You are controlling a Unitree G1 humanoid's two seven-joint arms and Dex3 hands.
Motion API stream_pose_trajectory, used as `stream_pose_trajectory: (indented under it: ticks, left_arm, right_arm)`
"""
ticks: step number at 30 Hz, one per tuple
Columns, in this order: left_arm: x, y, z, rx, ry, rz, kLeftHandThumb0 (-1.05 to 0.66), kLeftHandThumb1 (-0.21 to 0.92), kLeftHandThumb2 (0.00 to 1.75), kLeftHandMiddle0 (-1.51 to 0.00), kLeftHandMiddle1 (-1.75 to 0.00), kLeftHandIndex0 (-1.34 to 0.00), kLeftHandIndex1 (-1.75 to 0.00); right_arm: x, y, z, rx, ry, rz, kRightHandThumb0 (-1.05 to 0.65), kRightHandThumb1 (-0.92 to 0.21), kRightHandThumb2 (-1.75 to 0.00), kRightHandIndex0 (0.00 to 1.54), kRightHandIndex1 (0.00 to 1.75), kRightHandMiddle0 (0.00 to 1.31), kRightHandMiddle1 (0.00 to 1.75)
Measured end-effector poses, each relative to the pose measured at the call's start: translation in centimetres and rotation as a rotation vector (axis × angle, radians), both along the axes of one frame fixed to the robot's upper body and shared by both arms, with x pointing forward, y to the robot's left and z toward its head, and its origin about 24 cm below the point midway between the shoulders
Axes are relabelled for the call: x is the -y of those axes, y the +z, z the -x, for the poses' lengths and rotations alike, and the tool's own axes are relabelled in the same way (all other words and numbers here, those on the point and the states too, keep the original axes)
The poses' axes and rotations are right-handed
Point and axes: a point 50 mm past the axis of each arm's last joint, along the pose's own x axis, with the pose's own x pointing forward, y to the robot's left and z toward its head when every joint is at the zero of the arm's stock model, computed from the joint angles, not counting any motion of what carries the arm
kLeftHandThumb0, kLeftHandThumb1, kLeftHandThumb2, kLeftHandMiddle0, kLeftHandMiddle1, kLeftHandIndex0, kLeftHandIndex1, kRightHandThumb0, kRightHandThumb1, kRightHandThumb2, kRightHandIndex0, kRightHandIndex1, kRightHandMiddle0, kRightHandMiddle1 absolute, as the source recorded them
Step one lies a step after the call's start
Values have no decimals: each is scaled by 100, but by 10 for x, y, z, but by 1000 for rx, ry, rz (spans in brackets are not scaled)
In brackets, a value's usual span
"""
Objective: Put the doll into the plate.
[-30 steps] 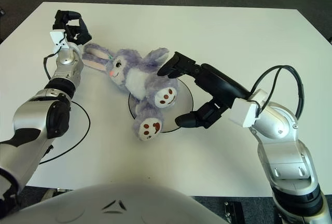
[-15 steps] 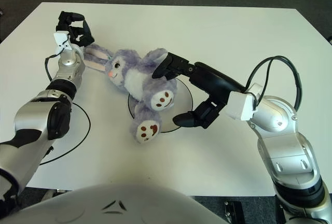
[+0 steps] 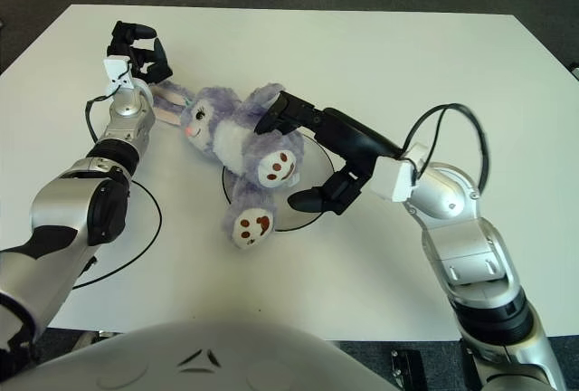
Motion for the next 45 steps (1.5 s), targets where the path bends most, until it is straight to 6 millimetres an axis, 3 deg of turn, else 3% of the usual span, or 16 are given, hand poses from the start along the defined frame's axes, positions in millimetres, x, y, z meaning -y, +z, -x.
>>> stream_pose_trajectory:
  ticks: [10, 25, 45]
  left_arm:
    - [2, -1, 0, -3, -7, 27, -1, 43, 119, -42, -175, -40, -175]
    - [3, -2, 0, -7, -6, 39, -1, 42, 120, -42, -175, -41, -175]
    - [3, -2, 0, 2, -8, 36, -1, 41, 122, -43, -175, -42, -175]
  right_arm:
    - [0, 0, -7, 60, 28, -39, -35, -25, -112, 19, 85, 10, 124]
    - [-3, -1, -11, 116, 10, -52, -26, -24, -117, 19, 93, 15, 126]
    - [-10, 9, -18, 261, -37, 3, -45, -27, -107, 17, 81, 14, 122]
